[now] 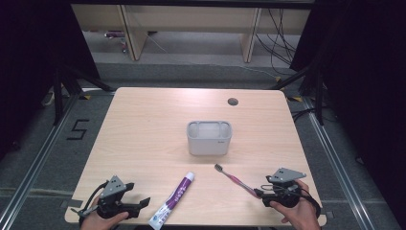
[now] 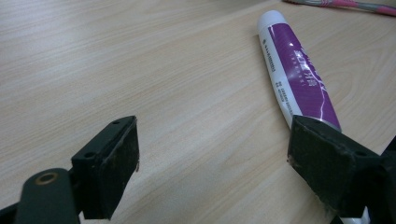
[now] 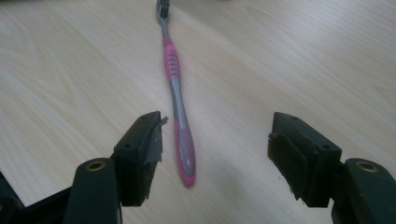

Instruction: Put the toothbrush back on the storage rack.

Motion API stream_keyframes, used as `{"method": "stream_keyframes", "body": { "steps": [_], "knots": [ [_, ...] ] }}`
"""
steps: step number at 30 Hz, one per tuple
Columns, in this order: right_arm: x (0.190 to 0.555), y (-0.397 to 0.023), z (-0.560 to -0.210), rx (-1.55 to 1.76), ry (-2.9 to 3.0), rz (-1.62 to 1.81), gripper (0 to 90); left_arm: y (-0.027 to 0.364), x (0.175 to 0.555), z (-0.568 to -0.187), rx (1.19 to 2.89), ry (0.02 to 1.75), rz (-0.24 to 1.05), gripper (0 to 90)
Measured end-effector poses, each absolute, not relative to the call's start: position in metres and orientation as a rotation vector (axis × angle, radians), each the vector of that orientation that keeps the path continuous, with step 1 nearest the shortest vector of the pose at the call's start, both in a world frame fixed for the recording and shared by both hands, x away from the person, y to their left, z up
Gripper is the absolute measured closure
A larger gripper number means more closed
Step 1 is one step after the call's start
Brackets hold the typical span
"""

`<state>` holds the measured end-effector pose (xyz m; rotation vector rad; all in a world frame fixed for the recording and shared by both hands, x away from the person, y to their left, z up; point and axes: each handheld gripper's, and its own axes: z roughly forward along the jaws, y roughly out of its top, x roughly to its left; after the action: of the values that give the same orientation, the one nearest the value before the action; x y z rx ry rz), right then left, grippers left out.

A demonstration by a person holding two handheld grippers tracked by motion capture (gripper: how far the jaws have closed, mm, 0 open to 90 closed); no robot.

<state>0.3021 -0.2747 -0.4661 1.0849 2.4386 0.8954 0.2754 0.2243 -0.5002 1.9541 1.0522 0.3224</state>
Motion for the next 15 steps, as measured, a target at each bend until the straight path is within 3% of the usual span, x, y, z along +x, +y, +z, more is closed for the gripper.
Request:
{"method": "stream_keyframes", "body": {
  "steps": [8,15],
  "knots": [
    [0.317,-0.256,-0.465,1.006,2.493,0.851,33.5,0.224,0.275,-0.5,1.947,1.054,0.328,15.9],
    [0.329,-0.242,-0.461,0.924,2.579,0.788,38.1,0.224,0.275,-0.5,1.96,1.045,0.322,15.9]
  ]
}}
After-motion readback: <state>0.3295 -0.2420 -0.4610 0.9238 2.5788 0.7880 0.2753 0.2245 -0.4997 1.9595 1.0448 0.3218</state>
